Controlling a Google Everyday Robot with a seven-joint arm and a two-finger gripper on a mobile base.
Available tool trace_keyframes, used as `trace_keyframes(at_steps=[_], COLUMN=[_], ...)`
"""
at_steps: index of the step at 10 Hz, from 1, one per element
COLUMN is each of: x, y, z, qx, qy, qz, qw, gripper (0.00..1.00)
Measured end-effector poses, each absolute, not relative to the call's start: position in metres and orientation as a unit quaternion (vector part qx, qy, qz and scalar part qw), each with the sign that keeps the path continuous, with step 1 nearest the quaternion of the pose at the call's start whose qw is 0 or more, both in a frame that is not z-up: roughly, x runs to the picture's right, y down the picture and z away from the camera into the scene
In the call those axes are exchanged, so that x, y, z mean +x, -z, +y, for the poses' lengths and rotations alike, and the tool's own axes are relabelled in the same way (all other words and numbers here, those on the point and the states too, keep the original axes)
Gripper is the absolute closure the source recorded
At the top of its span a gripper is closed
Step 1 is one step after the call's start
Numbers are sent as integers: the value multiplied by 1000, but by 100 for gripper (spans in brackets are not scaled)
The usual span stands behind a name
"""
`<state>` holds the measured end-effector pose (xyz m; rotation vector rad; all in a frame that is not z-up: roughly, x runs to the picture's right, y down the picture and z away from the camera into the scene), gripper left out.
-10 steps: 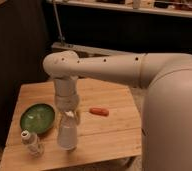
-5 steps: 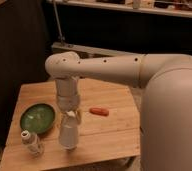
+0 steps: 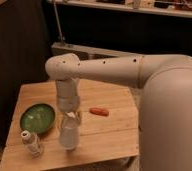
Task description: Place the ceramic cup over the eraser
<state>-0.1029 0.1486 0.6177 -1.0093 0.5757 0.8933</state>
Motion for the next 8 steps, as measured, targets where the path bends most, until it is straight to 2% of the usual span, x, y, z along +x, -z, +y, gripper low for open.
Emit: trace_keyframes(at_steps=[3,8], x=[-104,-105], y=[-620,-621], z=[151,151], qx=[-461,-461], qy=[-406,-405], qz=[266,272], qw=[743,741], gripper=[12,10])
